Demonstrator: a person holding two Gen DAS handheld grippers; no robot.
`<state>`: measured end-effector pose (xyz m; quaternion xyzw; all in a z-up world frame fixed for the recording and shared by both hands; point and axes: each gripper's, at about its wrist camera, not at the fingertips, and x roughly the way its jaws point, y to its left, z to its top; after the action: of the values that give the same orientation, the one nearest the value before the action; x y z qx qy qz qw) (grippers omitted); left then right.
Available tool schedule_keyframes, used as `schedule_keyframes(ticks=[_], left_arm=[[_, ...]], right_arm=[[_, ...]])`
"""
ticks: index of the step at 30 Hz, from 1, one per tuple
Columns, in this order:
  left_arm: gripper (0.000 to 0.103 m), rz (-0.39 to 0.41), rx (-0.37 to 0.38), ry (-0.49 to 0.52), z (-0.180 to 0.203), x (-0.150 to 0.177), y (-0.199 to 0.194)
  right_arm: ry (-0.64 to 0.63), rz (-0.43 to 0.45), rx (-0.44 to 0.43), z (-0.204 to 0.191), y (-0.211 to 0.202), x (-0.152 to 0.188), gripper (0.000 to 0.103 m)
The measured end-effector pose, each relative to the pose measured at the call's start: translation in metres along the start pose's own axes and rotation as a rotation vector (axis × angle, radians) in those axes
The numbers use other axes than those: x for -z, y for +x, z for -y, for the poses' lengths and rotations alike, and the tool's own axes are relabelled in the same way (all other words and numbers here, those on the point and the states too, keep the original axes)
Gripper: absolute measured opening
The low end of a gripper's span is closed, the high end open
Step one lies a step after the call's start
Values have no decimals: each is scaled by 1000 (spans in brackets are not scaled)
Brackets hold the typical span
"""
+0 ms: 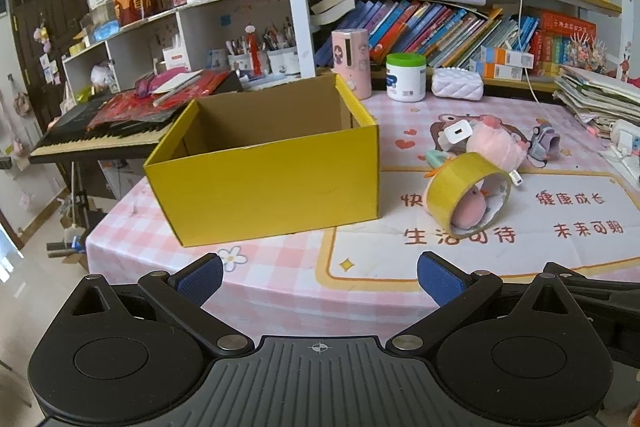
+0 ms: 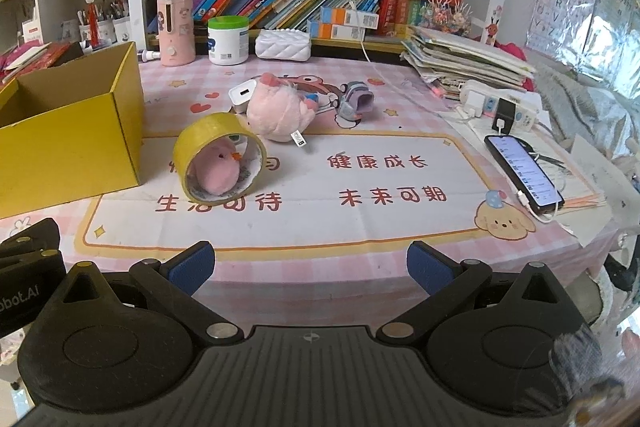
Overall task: Organize objects
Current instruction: 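Move both tools toward the yellow tape roll holding the pink chick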
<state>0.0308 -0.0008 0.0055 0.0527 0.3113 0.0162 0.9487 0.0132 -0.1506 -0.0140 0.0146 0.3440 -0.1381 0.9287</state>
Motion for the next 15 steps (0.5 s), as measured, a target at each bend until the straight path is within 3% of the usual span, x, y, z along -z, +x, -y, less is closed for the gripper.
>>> schedule_keyframes(ticks=[15], left_arm=[[103, -44, 34, 4, 47, -16, 30]], right_arm=[[8, -51, 1, 41, 46, -23, 103]])
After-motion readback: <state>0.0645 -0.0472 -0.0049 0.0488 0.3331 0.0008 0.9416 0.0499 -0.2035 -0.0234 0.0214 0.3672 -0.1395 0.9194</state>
